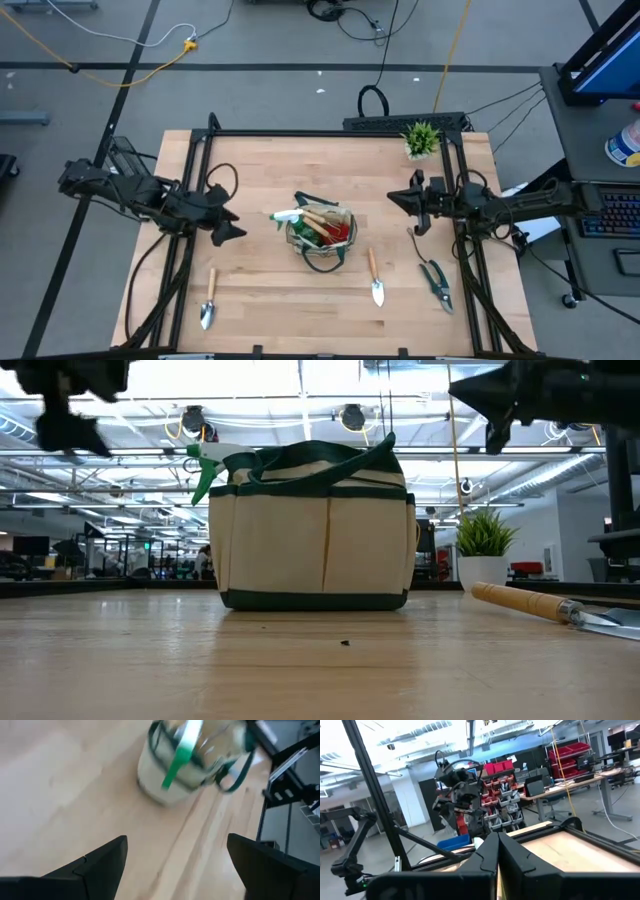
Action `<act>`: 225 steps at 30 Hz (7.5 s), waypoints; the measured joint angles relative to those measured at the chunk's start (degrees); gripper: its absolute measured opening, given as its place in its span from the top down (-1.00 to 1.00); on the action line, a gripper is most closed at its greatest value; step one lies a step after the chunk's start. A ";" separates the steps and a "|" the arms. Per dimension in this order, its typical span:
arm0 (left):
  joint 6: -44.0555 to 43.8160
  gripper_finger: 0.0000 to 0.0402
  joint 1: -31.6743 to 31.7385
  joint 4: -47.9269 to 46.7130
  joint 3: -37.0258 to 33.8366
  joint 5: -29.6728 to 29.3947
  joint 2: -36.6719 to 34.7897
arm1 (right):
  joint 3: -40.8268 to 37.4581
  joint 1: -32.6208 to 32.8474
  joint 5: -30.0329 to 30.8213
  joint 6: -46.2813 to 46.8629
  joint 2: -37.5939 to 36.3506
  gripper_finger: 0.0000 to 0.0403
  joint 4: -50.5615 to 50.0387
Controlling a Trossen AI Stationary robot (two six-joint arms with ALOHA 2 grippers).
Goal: Pick & Place Garden tools in Gardening bag
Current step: Put the left brown trowel into the gardening bag
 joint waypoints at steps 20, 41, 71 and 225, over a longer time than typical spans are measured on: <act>-34.71 -0.74 -11.67 -19.21 0.01 15.44 8.93 | -10.22 -0.02 5.91 0.09 -4.52 0.99 13.79; -53.92 -0.74 -25.19 -14.91 0.01 18.41 24.11 | -10.38 0.02 3.94 -2.55 -4.48 1.00 3.69; -74.67 -0.74 -30.82 -4.99 0.01 20.36 33.19 | -8.20 0.02 1.03 -7.86 -4.69 1.00 -13.49; 37.67 0.64 -19.33 93.90 4.83 -53.09 29.28 | -2.27 0.00 0.94 -8.36 -14.79 1.00 -32.45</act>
